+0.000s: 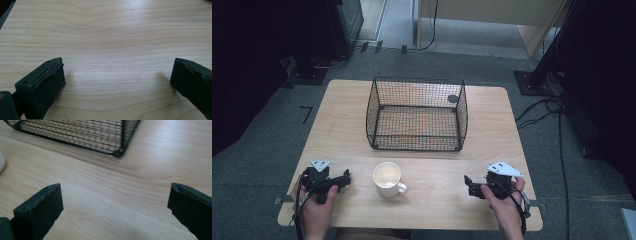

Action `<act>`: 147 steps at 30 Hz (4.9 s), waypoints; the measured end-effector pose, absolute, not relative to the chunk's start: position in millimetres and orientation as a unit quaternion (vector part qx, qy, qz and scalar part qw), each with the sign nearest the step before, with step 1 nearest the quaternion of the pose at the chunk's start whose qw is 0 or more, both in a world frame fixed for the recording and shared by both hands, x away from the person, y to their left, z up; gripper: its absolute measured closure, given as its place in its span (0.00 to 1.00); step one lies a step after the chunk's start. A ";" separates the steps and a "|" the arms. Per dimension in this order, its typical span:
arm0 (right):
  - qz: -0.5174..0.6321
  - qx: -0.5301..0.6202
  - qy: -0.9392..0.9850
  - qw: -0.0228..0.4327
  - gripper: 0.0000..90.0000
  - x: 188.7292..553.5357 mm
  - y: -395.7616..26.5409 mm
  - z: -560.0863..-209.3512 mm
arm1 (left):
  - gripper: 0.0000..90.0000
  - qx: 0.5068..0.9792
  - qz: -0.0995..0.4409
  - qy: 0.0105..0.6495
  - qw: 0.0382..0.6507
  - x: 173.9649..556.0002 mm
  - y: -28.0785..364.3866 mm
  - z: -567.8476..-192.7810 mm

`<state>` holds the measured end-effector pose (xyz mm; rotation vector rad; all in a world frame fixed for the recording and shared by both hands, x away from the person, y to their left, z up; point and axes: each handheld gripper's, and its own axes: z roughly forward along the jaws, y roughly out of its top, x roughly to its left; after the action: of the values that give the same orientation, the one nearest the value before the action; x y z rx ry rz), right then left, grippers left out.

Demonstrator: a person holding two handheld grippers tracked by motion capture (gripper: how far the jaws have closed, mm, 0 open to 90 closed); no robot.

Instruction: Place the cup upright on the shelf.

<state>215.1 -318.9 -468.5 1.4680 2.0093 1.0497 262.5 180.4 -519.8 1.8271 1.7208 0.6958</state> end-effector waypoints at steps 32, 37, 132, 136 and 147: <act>0.444 0.432 0.769 0.156 0.11 212.6 -214.1 -463.9 | 0.00 0.677 0.257 0.636 0.265 262.4 180.4 -519.7; 0.452 0.416 0.777 0.142 0.15 210.9 -201.5 -465.5 | 0.00 0.678 0.257 0.636 0.265 262.4 180.3 -519.7; 0.488 0.329 0.791 0.166 0.89 224.2 -175.8 -423.7 | 0.00 0.679 0.256 0.634 0.267 262.4 179.9 -519.8; 0.492 0.331 0.788 0.169 0.89 226.7 -177.9 -417.7 | 0.00 0.679 0.256 0.634 0.267 262.4 179.8 -519.8; 0.499 0.339 0.775 0.189 0.89 241.5 -188.3 -393.1 | 0.00 0.679 0.256 0.634 0.268 262.5 179.7 -519.8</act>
<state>241.5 -188.3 -393.1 0.9526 2.1793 1.4019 262.5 179.7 -519.8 1.8306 1.7114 0.6896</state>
